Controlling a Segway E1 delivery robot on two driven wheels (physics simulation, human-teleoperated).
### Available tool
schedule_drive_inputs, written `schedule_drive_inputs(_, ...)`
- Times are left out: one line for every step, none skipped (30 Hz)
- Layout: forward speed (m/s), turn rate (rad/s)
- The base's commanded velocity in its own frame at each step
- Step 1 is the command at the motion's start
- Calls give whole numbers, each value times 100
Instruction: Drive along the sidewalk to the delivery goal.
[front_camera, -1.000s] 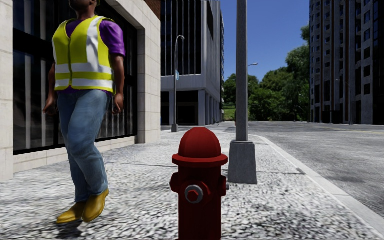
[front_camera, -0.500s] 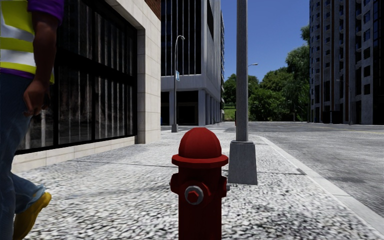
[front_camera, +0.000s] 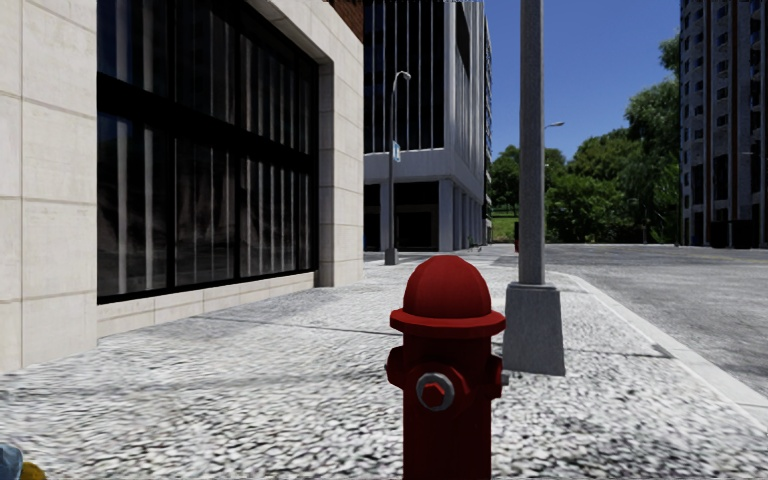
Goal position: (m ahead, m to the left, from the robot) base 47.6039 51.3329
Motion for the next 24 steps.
schedule_drive_inputs(0, 58)
schedule_drive_inputs(0, 58)
schedule_drive_inputs(0, 58)
schedule_drive_inputs(0, 58)
schedule_drive_inputs(0, 58)
schedule_drive_inputs(0, 58)
schedule_drive_inputs(0, 58)
schedule_drive_inputs(0, 58)
schedule_drive_inputs(0, 58)
schedule_drive_inputs(0, 58)
schedule_drive_inputs(0, 58)
schedule_drive_inputs(0, 58)
schedule_drive_inputs(0, 58)
schedule_drive_inputs(0, 58)
schedule_drive_inputs(0, 58)
schedule_drive_inputs(0, 58)
schedule_drive_inputs(0, 58)
schedule_drive_inputs(0, 58)
schedule_drive_inputs(0, 58)
schedule_drive_inputs(0, 58)
schedule_drive_inputs(0, 58)
schedule_drive_inputs(0, 58)
schedule_drive_inputs(4, 58)
schedule_drive_inputs(7, 58)
